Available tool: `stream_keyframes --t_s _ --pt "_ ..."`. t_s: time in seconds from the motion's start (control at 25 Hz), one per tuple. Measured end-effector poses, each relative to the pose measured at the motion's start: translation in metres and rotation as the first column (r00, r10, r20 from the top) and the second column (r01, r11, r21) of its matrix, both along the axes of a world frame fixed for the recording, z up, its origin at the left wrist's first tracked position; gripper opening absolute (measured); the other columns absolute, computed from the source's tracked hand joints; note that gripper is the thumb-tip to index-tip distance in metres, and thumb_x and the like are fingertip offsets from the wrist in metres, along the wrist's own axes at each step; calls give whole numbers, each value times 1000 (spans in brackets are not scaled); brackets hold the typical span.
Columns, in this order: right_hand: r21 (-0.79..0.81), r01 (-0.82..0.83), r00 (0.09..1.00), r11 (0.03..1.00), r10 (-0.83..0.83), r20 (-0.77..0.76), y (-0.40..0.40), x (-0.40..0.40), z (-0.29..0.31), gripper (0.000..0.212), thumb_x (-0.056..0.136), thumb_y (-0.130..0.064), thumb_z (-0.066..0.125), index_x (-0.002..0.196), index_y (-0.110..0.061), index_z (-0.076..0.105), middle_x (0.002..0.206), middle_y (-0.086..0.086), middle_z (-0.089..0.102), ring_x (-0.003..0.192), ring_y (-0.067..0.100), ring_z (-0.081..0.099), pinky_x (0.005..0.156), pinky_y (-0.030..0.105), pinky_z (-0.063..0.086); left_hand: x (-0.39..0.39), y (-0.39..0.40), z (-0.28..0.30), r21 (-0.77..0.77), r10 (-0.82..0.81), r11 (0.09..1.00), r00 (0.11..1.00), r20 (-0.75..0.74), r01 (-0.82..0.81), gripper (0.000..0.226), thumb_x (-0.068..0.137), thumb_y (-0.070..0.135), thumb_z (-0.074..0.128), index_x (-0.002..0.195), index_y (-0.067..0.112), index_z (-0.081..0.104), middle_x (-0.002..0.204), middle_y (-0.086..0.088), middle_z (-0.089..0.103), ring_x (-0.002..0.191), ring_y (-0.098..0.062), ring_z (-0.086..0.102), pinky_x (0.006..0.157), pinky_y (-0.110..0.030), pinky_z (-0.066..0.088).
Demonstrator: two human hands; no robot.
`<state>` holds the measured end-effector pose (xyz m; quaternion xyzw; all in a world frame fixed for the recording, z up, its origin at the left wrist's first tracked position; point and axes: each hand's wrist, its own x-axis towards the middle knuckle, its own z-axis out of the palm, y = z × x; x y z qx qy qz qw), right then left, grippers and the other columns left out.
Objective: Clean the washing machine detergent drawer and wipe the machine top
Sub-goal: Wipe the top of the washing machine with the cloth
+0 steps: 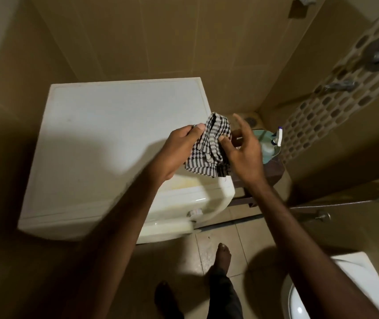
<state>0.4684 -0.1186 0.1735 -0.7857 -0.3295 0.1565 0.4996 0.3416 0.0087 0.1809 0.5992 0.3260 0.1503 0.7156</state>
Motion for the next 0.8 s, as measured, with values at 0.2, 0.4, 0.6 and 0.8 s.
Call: stream_keyframes --t_s 0.2,0.4,0.6,0.8 --pt "-199 -174 970 964 203 132 3 -48 -13 71 91 -71 59 152 -39 42 128 -5 60 118 13 60 96 42 54 -26 5 7 -200 -111 974 994 -17 105 50 110 48 38 135 13 64 125 -11 75 114 -28 72 104 -54 54" --pt "-126 -206 979 970 202 -40 -5 -48 -35 39 103 -28 58 142 -23 56 112 -12 68 104 1 66 90 40 60 -48 24 -7 -129 -445 894 881 -162 428 83 100 75 20 152 18 49 143 -9 64 123 -17 68 110 -38 47" --pt "-139 75 966 987 -106 -236 -43 -3 -77 39 104 -23 58 142 -19 55 123 -5 66 120 24 62 99 63 54 -116 97 -62 549 -60 726 834 -549 414 52 104 52 52 148 24 55 155 1 53 141 -18 50 114 -29 38" --pt "-256 -172 950 951 229 214 -57 -8 -120 61 99 -2 59 157 -17 44 161 6 43 144 23 46 111 56 48 -168 165 -127 516 113 356 512 -851 779 82 98 73 31 165 29 12 174 -8 5 159 -37 11 123 -58 23"
